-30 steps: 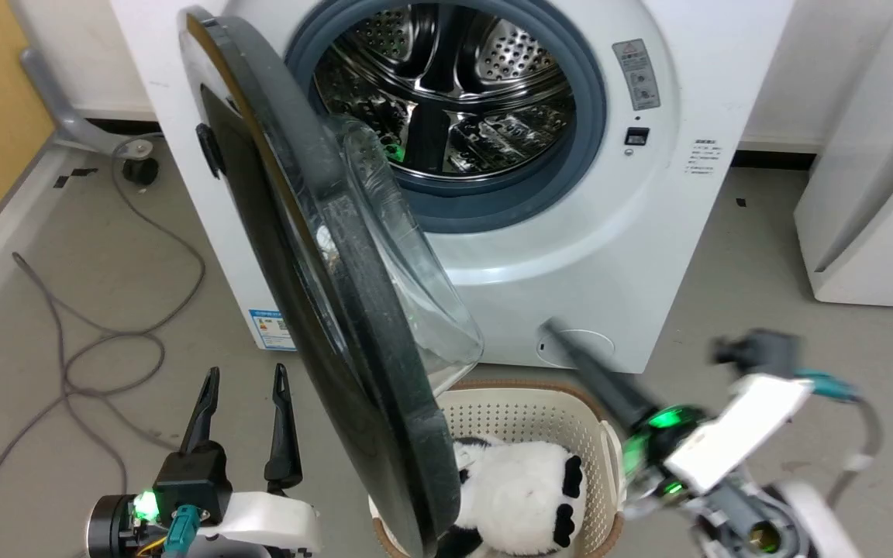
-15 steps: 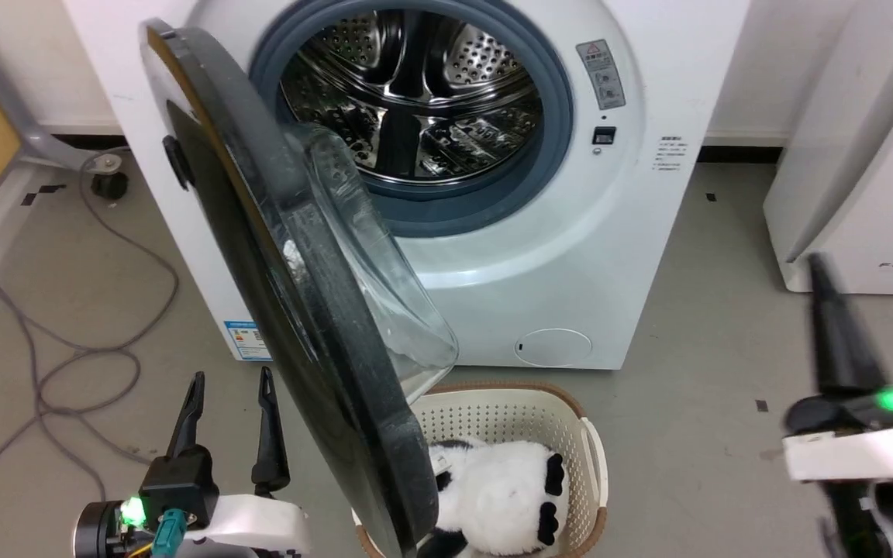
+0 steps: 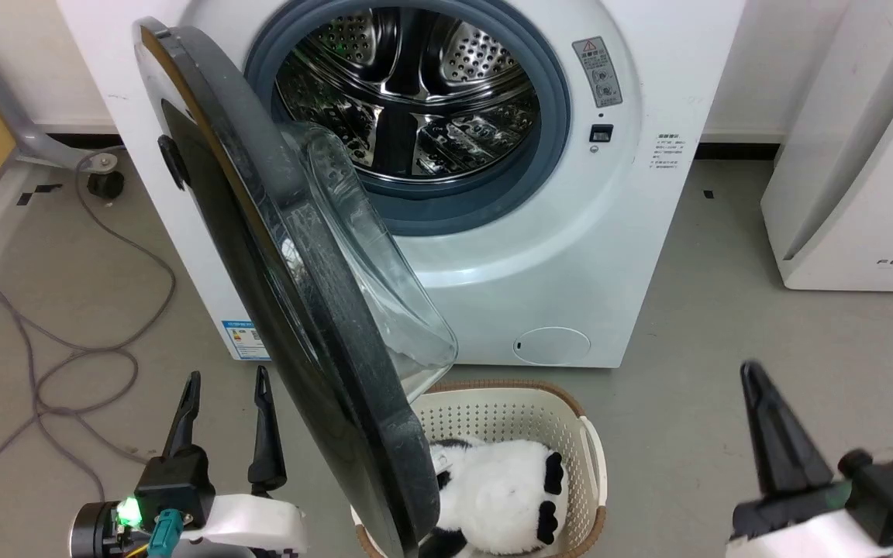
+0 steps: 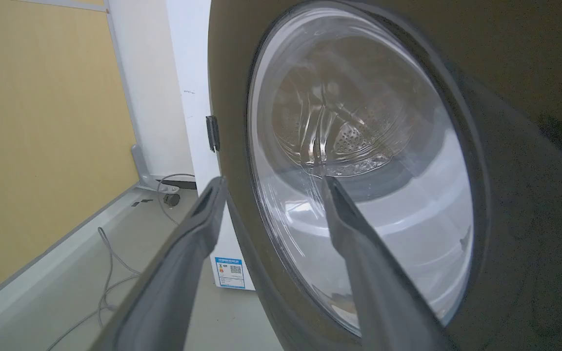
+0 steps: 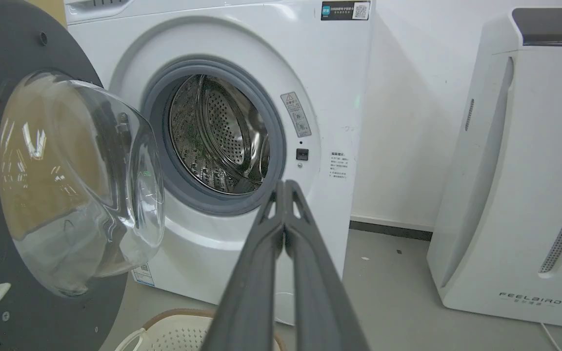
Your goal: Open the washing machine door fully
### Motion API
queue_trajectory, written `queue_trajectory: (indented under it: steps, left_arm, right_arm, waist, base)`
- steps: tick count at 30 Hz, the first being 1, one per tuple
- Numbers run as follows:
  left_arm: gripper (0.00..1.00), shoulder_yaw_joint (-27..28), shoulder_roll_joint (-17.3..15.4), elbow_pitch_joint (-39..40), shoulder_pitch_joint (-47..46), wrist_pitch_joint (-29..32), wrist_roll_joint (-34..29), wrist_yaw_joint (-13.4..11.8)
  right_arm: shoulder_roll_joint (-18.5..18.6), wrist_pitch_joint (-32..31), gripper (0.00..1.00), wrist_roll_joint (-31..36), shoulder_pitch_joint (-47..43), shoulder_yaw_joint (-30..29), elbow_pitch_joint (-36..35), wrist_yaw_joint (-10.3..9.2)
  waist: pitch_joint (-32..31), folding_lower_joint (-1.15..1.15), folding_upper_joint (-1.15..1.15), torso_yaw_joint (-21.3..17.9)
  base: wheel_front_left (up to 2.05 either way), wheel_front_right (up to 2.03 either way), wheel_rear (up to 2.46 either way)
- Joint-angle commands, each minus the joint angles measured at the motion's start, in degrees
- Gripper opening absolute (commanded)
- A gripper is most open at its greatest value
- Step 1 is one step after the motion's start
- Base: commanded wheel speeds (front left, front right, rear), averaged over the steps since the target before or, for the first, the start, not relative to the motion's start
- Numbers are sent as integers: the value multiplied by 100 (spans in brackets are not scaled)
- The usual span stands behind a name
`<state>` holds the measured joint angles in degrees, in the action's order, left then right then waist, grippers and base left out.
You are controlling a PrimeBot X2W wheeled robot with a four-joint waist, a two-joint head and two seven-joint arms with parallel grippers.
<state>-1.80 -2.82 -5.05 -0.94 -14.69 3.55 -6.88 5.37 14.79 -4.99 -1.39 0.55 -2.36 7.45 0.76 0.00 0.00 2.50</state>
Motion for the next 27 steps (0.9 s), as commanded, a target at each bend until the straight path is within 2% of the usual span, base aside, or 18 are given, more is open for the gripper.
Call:
queue_trajectory:
  steps: [1,3,4,6,14,19,20,21,27]
  left_arm:
    - [100,1,-6,19,46,-30,-8,13]
    - [100,-2,-6,14,53,-30,-3,10]
    - [100,-3,-6,13,56,-30,1,8]
    - [100,-10,-6,11,66,-30,3,0]
    - [100,23,-6,14,51,-30,-2,-35]
    - [100,189,-6,398,-71,-30,-31,-120]
    - [42,222,-8,545,-115,-30,-49,-110]
    - [0,241,-20,704,-159,-30,-71,-81]
    - [0,222,-91,1623,-388,-30,-273,26]
  right_arm:
    - [-86,20,0,-89,-172,-26,106,3]
    - [-140,20,0,-216,-257,-31,226,3]
    - [-156,20,13,-265,-290,-11,292,3]
    - [-162,20,100,-192,-321,41,409,3]
    - [-201,20,100,164,-338,-43,596,3]
    - [-228,20,100,311,-364,-120,590,3]
    - [-232,20,100,340,-371,-151,575,3]
    - [-235,20,100,376,-375,-181,557,3]
    - [-246,20,100,465,-394,-238,468,3]
  waist:
    - [-11,0,0,11]
    - [-20,0,0,18]
    - [-23,0,0,21]
    - [-34,0,0,19]
    - [-69,0,0,37]
    - [-83,0,0,68]
    - [-84,0,0,75]
    - [-84,0,0,80]
    - [-96,0,0,97]
  base:
    - [0,0,0]
    - [0,0,0]
    - [0,0,0]
    - [0,0,0]
    - [0,0,0]
    - [0,0,0]
    - [0,0,0]
    - [0,0,0]
    - [0,0,0]
